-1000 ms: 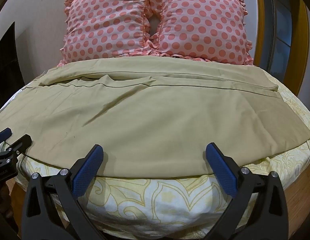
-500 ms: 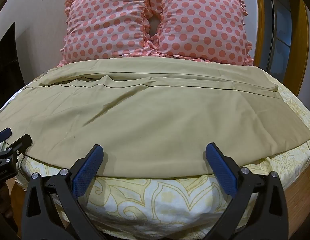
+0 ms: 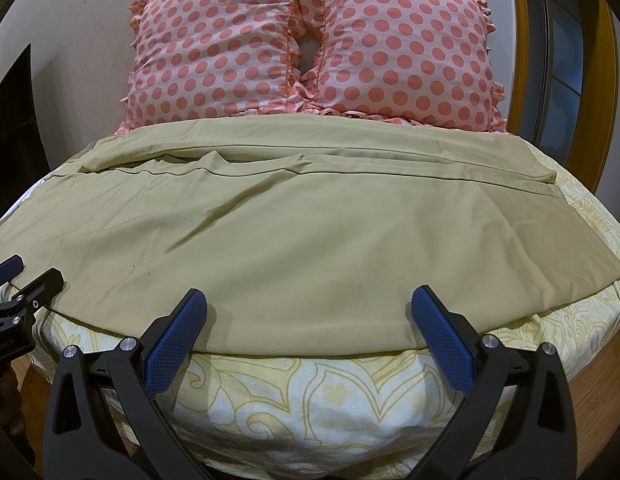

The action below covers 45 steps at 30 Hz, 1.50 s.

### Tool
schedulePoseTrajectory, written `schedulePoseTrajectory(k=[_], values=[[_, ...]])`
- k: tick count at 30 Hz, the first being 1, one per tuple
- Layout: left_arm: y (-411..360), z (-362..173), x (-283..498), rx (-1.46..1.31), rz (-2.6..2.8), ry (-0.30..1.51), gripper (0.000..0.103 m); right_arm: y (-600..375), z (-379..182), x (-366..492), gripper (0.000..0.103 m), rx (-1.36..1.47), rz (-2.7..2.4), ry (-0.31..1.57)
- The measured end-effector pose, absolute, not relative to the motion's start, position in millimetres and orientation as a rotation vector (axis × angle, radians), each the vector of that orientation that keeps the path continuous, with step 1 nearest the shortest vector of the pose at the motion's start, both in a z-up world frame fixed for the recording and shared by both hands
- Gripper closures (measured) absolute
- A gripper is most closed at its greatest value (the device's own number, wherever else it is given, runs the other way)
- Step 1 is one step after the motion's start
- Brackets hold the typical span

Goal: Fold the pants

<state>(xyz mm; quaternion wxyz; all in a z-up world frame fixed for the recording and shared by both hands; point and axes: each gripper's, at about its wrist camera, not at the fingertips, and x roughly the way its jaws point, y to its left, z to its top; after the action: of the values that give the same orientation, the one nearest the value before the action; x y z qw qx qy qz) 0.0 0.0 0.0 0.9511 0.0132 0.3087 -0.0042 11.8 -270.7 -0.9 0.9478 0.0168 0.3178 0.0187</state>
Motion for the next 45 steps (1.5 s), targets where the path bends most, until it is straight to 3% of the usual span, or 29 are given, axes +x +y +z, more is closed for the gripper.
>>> schedulePoseTrajectory(k=[45], values=[[0.0, 0.1, -0.1, 0.027, -0.008, 0.625, 0.002, -267.9, -7.6, 9.7, 0.001, 0.035, 0.037, 0.640]])
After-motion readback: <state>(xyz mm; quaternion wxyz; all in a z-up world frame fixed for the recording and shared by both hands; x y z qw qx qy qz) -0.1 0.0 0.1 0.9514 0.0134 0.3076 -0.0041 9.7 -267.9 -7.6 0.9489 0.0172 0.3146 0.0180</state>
